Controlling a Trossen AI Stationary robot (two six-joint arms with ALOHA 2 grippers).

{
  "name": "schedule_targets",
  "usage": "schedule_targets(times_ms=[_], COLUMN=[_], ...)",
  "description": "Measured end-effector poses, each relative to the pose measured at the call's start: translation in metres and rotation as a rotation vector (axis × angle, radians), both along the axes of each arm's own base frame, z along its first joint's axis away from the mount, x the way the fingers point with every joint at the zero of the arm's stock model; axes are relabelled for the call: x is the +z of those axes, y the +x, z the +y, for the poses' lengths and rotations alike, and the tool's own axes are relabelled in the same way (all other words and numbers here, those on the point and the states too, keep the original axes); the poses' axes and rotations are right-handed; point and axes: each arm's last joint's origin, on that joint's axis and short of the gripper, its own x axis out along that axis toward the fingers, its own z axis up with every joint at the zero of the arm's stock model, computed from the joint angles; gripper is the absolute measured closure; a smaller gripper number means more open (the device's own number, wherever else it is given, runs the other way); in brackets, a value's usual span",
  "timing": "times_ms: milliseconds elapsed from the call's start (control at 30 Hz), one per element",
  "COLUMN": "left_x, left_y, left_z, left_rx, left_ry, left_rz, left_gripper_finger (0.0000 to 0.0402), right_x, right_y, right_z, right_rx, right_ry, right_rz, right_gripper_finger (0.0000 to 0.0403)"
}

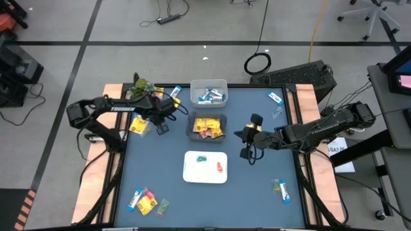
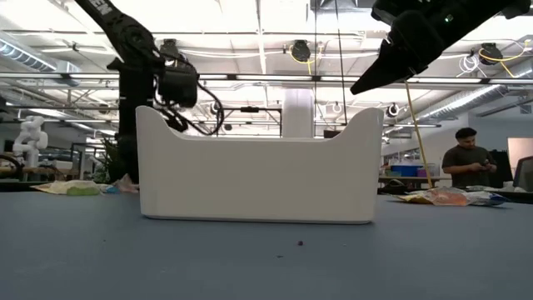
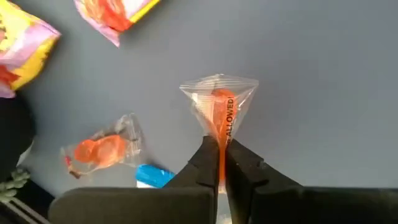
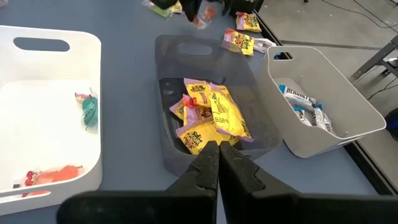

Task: Sort candy
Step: Put the orange gummy candy into the white bin

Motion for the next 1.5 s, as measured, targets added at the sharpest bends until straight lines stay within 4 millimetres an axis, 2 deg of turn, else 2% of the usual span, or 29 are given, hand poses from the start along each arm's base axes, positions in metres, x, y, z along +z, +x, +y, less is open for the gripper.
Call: schedule_targets(times_ms=[100,267,533,700,900,1167,1500], left_x=[0.01,0.029,0.071,0.082,0.062,0.043,0.014], left_y=[0.003,0.014,0.055,0.074,0.096,0.127,0.145], left_z=[-0.012,-0.046,-0.11,-0.142,-0.16,-0.165,-0.168], left_rx=[-0.022,-0.129,-0.406,-0.548,-0.656,-0.745,-0.777], left_ry=[-0.032,-0.106,-0.101,-0.116,-0.227,-0.229,-0.252], left_rz=[-0.079,-0.24,-0.516,-0.619,-0.614,-0.504,-0.337], left_gripper_finger=[0.0383,0.0383,0.0383,0.0383,0.0383,0.0383,0.0382], right_x=[0.0,0.0,0.0,-0.018,-0.039,-0.041,-0.041], right_y=[0.0,0.0,0.001,-0.001,-0.008,-0.009,-0.009], right_z=[0.0,0.0,-0.005,-0.011,-0.014,-0.014,-0.014], right_rx=[0.0,0.003,-0.014,-0.006,-0.005,-0.006,-0.006], right_ry=[-0.001,-0.012,-0.017,-0.047,-0.043,-0.041,-0.041], right_rz=[0.003,0.006,0.005,-0.043,-0.112,-0.13,-0.128], right_gripper_finger=[0.0403,0.0403,0.0403,0.0403,0.0403,0.0403,0.0403])
